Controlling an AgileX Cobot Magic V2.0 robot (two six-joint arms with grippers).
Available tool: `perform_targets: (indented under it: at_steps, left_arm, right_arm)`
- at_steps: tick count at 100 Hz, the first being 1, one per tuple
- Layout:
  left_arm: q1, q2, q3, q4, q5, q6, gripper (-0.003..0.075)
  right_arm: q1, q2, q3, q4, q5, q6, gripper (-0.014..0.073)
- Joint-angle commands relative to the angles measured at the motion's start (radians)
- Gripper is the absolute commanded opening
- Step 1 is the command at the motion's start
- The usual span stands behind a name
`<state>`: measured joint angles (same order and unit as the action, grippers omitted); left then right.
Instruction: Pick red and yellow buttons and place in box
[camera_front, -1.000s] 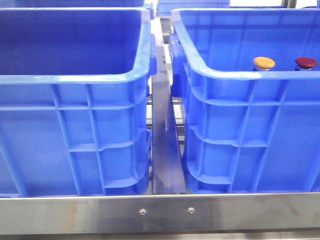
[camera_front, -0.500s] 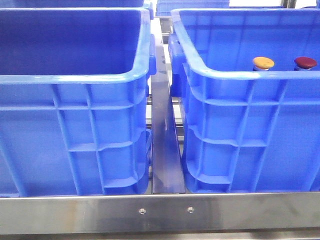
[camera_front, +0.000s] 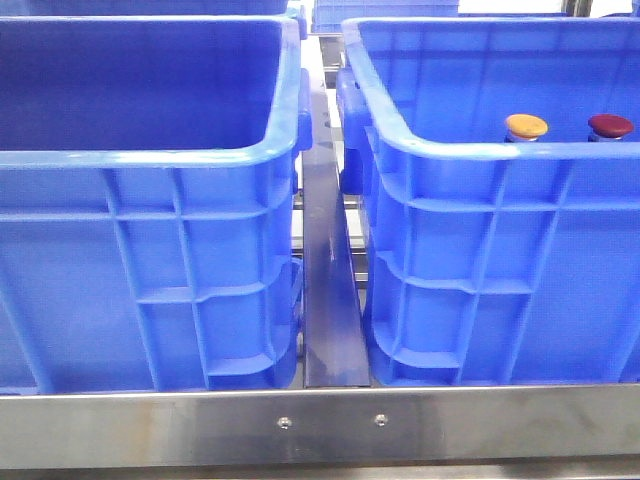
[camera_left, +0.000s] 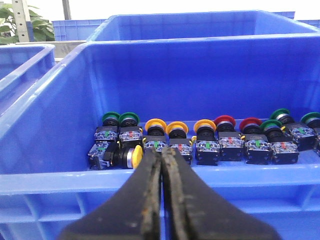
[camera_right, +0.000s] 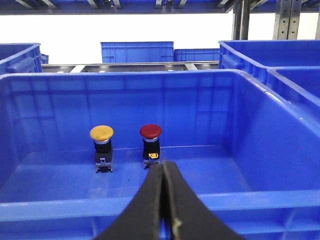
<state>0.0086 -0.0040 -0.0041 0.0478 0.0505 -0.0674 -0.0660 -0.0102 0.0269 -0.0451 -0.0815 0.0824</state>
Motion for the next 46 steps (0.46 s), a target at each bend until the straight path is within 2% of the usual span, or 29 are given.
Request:
perform_targets:
  at_steps: [1,46]
  left_arm:
    - [-0.006,-0.035,0.047,-0.009,-0.083,-0.01,-0.0019]
    - [-0.006,-0.035,0.047,-0.009,-0.083,-0.01,-0.0019]
  right_arm:
    - [0.0,-0.026,-0.018,-0.011,-0.076,0.0,-0.0067]
    - [0.0,-0.026,-0.018,-0.011,-0.035,0.0,-0.0067]
